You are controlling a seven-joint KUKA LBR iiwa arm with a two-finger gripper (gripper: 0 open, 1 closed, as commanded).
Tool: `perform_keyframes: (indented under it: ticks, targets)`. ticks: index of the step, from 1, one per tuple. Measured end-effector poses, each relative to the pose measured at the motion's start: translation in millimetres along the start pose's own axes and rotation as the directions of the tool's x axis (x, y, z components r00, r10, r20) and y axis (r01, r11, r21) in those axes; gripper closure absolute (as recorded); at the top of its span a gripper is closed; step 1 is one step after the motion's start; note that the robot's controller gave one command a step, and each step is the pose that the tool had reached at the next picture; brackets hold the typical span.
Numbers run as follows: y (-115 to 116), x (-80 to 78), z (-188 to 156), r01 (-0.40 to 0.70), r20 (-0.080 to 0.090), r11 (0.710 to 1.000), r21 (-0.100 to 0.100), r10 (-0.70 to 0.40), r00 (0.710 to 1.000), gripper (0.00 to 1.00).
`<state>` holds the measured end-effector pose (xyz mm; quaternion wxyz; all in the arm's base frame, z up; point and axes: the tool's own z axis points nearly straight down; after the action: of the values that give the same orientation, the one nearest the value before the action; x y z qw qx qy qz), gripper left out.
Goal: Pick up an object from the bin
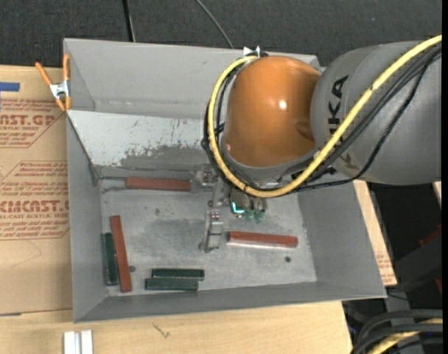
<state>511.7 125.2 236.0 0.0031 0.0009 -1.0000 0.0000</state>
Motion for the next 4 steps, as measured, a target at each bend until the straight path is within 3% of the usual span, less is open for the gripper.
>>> perform_keyframes:
  ticks: [1,2,3,4]
  targets:
    - [-0.6,-1.6,-3.4,-0.001,0.007,1.0,-0.001,0.001,1.0,0.0]
    - [-5.0,9.1,48.5,0.005,0.013,1.0,-0.002,-0.005,1.0,0.0]
    - [19.3,25.7,116.6,0.069,0.01,0.998,0.0,-0.069,0.998,0.0]
    - [-5.7,24.3,157.8,-0.009,0.005,1.0,-0.001,0.009,1.0,1.0]
